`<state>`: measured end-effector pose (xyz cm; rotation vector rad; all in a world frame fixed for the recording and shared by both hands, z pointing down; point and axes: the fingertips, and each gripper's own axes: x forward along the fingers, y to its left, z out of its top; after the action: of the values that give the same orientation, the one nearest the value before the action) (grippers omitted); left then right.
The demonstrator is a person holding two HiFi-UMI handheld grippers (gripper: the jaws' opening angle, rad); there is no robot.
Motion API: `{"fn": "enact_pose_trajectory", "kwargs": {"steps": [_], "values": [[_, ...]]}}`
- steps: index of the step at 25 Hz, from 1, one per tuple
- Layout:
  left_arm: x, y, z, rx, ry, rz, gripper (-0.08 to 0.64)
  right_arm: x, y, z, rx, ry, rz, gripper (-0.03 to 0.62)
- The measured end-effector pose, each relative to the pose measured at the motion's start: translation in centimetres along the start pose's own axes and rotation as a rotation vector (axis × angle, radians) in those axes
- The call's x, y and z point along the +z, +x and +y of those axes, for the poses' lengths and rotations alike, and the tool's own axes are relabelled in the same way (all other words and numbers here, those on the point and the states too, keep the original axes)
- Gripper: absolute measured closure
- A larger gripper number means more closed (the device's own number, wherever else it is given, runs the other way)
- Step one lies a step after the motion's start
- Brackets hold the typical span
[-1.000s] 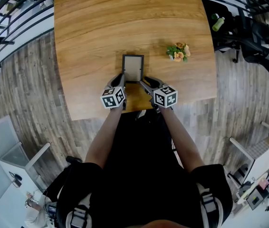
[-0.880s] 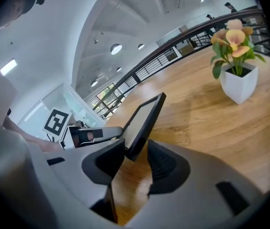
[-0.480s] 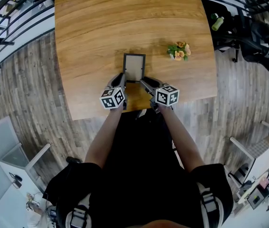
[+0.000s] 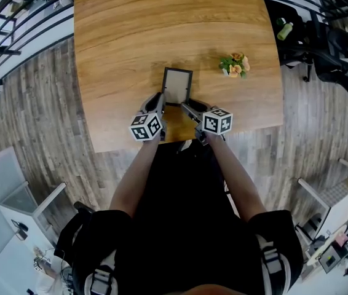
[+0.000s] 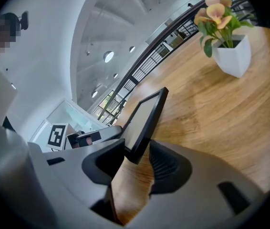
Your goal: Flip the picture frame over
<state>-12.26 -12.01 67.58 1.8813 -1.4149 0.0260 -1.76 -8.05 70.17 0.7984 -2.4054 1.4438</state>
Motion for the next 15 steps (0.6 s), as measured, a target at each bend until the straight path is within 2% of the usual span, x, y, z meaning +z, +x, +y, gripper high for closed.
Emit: {"fn": "enact_pose_trajectory", "kwargs": {"steps": [2,9,15], "values": [[0.1,-0.2,0.0,0.000,0.005,-0.004,0.505,0.1,0.0,0.1,0.011,0.025,-0.006,0.425],[-0.2,-0.5,0.2,0.018,0.006,-0.002,0.505,1.9,-0.8,1.5,0.089,0.074,-0.065,0.487],[-0.9,0.3,-0.1,0.019,0.016,0.025,0.503,2.9,-1.3,1.6,0.094,0.094,-0.096,0.517]]}}
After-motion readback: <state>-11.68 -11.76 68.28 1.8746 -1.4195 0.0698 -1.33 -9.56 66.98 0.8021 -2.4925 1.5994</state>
